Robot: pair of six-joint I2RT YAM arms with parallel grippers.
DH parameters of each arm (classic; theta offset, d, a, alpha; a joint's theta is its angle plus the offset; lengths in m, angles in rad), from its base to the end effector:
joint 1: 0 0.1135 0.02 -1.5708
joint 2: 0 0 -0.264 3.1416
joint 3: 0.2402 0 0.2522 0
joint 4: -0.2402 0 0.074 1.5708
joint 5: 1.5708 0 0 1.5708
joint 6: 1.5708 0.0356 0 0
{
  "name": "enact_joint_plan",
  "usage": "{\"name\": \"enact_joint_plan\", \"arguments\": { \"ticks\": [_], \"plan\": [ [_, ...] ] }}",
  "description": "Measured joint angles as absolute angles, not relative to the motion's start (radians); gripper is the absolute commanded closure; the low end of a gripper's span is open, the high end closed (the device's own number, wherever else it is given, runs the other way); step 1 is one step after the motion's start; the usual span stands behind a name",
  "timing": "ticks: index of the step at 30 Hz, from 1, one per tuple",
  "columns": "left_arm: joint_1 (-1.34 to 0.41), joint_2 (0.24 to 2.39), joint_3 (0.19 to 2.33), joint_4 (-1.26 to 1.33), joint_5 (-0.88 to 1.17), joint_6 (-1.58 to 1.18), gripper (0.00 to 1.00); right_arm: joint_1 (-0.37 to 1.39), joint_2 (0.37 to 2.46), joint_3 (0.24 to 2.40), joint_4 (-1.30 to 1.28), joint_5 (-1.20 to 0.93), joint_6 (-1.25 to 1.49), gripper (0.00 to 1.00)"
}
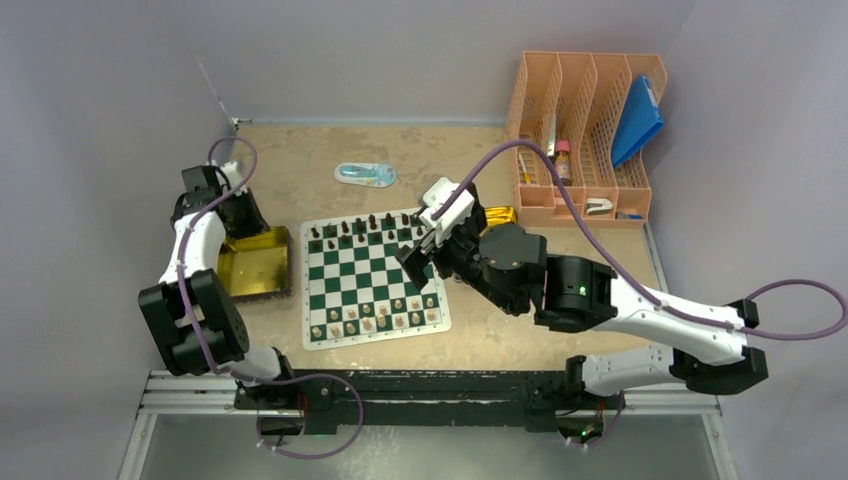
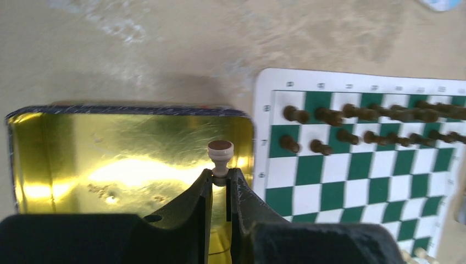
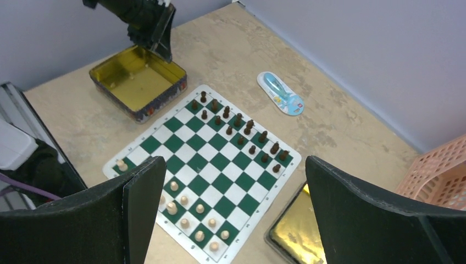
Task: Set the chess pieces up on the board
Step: Pick up the chess piece from the storage box, then place the chess piece on the chessboard.
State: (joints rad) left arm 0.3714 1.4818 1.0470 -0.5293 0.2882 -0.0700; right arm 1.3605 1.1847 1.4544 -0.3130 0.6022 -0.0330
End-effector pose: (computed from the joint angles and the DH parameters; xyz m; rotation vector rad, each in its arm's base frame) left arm 0.2885 0.1015 0.2389 -0.4349 2.4554 -0.2403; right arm 0.0706 0.2344 0.4767 -0.6476 1.4995 0.5407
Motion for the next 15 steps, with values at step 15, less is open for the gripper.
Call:
{"name": "enact_joint_plan", "arguments": {
  "ticks": [15],
  "plan": [
    [0.174, 1.465, 1.121, -0.524, 0.752, -0.121, 1.00, 0.961, 1.383, 1.430, -0.157, 0.205, -0.253, 0.14]
  ]
}}
